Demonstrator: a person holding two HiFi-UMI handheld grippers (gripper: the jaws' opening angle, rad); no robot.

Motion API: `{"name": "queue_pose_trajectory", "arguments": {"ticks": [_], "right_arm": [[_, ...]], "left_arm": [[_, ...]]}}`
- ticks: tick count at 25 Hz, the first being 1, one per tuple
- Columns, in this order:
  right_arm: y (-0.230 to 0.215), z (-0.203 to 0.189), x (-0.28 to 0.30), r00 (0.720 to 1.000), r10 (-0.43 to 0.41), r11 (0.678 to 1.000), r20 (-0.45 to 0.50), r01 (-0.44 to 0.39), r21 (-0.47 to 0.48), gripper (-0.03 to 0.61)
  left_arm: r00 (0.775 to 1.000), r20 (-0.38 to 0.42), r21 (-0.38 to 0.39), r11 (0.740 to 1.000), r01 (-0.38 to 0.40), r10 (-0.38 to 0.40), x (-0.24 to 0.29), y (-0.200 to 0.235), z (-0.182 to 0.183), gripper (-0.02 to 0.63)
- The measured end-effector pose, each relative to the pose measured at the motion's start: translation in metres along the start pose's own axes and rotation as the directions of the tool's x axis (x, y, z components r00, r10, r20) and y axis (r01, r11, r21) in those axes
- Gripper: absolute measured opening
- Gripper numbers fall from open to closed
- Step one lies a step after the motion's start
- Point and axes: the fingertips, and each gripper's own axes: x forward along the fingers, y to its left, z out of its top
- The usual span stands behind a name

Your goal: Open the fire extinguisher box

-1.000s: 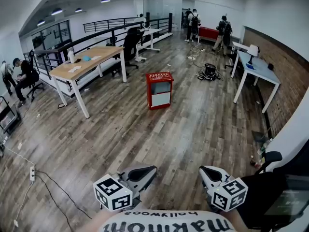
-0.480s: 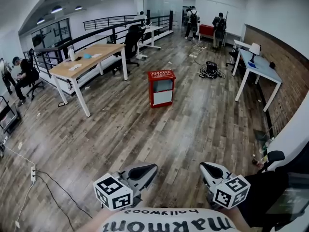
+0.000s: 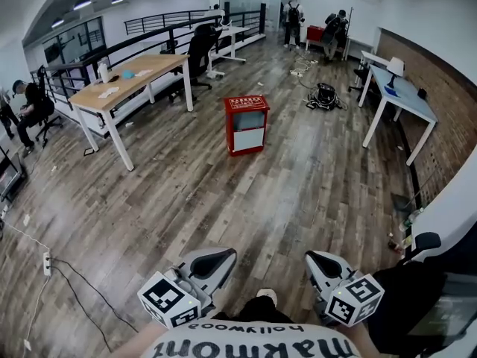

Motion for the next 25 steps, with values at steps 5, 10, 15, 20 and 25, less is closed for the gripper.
{"name": "queue_pose_trajectory", "arguments": {"ticks": [5, 10, 15, 20, 25], "right_arm": [[-0.047, 0.011, 0.028, 1.000, -0.002, 0.998, -0.025, 0.001, -0.062, 0.011], [-0.099, 0.025, 0.057, 0.995, 0.057, 0.998, -0.081, -0.059, -0.018, 0.011], [-0.140, 0.034, 0.077, 0.991, 0.091, 0.996, -0.095, -0.091, 0.002, 0.011], [-0.173, 0.037, 0.093, 0.985, 0.122, 0.992, -0.122, -0.124, -0.015, 0.011], [-0.201, 0.041, 0.111, 0.982, 0.140, 0.989, -0.129, -0.144, -0.022, 0.011]], "left_arm": [[1.000, -0.011, -0.110, 0.994, -0.027, 0.025, 0.042, 0.031, -0.003, 0.006], [0.990, -0.015, -0.144, 0.980, -0.139, 0.138, 0.081, 0.066, -0.002, 0.006], [0.985, -0.043, -0.186, 0.967, -0.173, 0.168, 0.120, 0.087, -0.010, 0.006], [0.978, -0.054, -0.177, 0.962, -0.209, 0.203, 0.156, 0.105, -0.011, 0.006], [0.973, -0.055, -0.171, 0.958, -0.231, 0.225, 0.181, 0.120, -0.015, 0.006]]}}
